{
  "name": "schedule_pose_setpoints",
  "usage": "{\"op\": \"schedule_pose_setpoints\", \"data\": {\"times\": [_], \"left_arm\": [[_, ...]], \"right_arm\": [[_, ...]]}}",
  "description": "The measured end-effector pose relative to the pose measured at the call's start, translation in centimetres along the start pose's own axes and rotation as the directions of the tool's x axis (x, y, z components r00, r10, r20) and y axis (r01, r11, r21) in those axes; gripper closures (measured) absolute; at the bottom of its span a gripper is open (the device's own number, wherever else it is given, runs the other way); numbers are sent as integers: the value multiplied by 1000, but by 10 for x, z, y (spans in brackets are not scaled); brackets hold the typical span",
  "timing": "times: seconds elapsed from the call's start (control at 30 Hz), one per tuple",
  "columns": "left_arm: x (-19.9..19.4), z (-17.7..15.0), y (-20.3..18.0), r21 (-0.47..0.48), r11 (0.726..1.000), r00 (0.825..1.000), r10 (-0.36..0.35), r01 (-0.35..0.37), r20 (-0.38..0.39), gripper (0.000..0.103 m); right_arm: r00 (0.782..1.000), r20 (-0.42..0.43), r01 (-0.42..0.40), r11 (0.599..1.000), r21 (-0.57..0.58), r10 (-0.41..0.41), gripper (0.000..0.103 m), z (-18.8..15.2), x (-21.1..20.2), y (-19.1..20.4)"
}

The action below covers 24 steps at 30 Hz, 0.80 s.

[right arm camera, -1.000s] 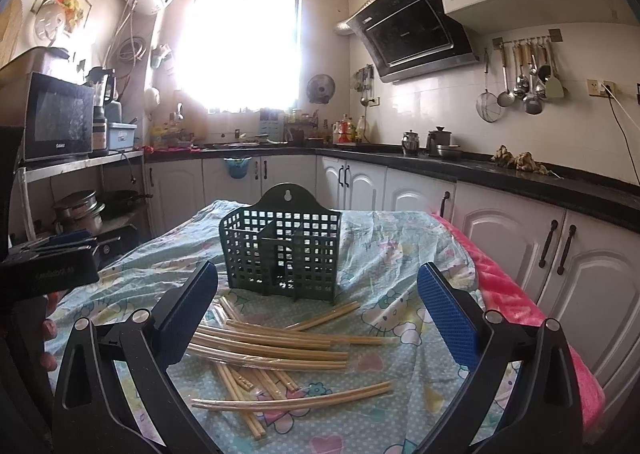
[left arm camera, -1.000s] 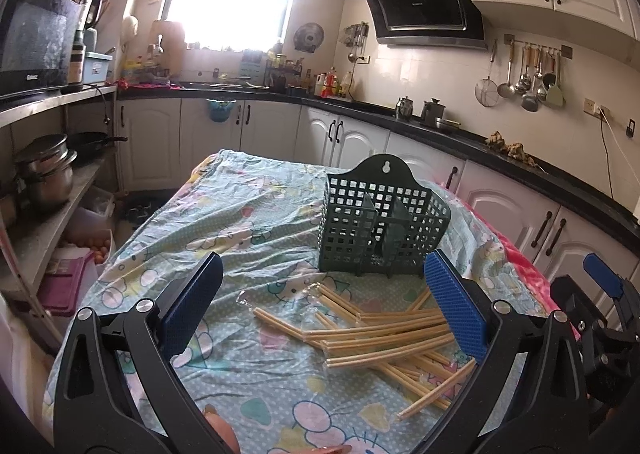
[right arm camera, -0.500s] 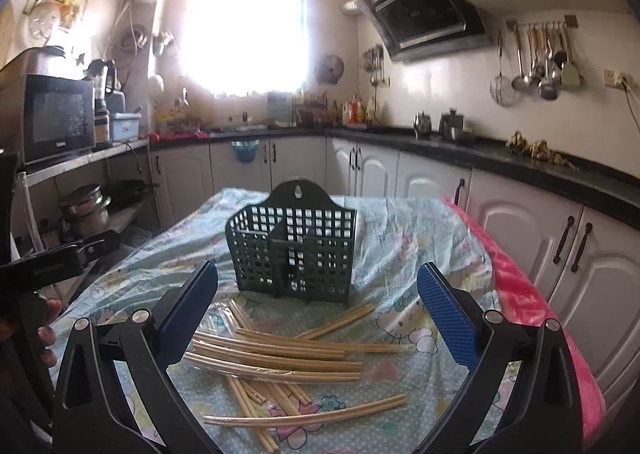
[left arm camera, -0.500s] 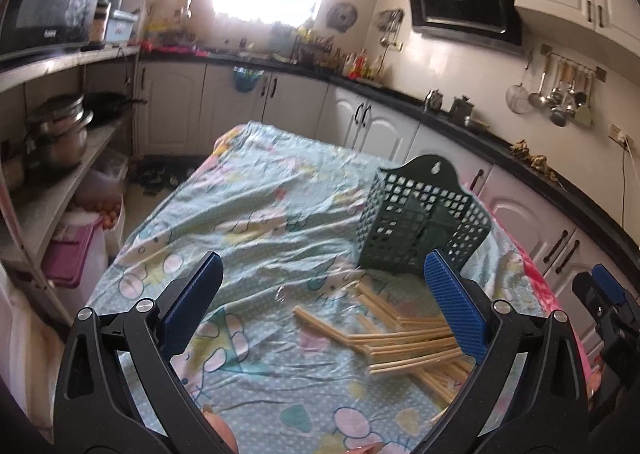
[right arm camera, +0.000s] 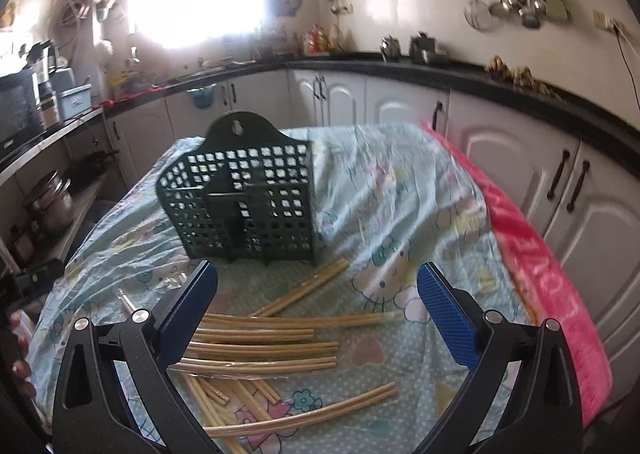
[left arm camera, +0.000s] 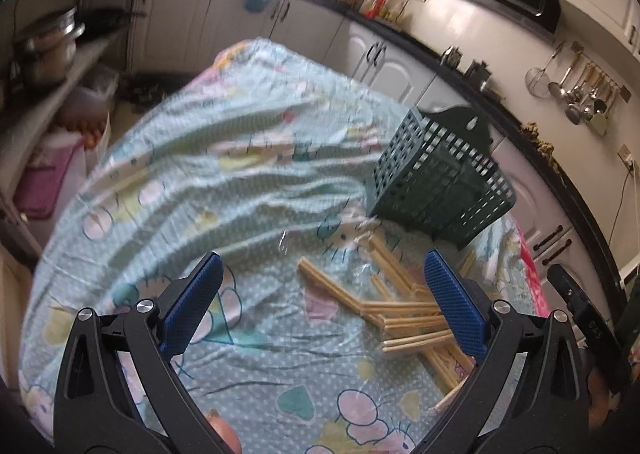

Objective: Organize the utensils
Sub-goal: 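Lower the left gripper to a chopstick while the right gripper lowers to another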

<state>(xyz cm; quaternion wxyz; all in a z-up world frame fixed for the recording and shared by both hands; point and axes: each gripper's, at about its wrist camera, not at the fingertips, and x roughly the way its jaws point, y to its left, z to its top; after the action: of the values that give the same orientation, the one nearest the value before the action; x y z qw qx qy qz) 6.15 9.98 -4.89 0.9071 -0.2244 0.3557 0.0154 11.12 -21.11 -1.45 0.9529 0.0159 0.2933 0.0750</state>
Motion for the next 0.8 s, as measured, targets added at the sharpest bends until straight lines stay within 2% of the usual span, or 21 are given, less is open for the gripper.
{"op": "schedule_pose_setpoints", "data": {"times": [0.03, 0.2, 0.4, 0.53, 0.8], "left_arm": [[4, 0, 1, -2, 1000, 1000, -3, 3, -14, 12], [27, -3, 4, -28, 999, 995, -23, 20, -96, 31], [48, -4, 7, -51, 998, 986, -51, 43, -161, 41], [60, -2, 10, -87, 995, 977, -67, 50, -202, 49], [74, 0, 19, -134, 990, 969, -73, 42, -237, 66]], "right_arm": [[1000, -13, 5, 1000, 7, -5, 6, -1, 3, -2], [997, -78, 17, 999, 51, -13, 6, -6, 14, -13], [990, -137, 42, 993, 107, -28, 7, -13, 26, -27], [979, -203, 49, 988, 147, -19, 22, -17, 42, -37], [935, -353, 60, 959, 277, 44, 44, -29, 81, -54]]}}
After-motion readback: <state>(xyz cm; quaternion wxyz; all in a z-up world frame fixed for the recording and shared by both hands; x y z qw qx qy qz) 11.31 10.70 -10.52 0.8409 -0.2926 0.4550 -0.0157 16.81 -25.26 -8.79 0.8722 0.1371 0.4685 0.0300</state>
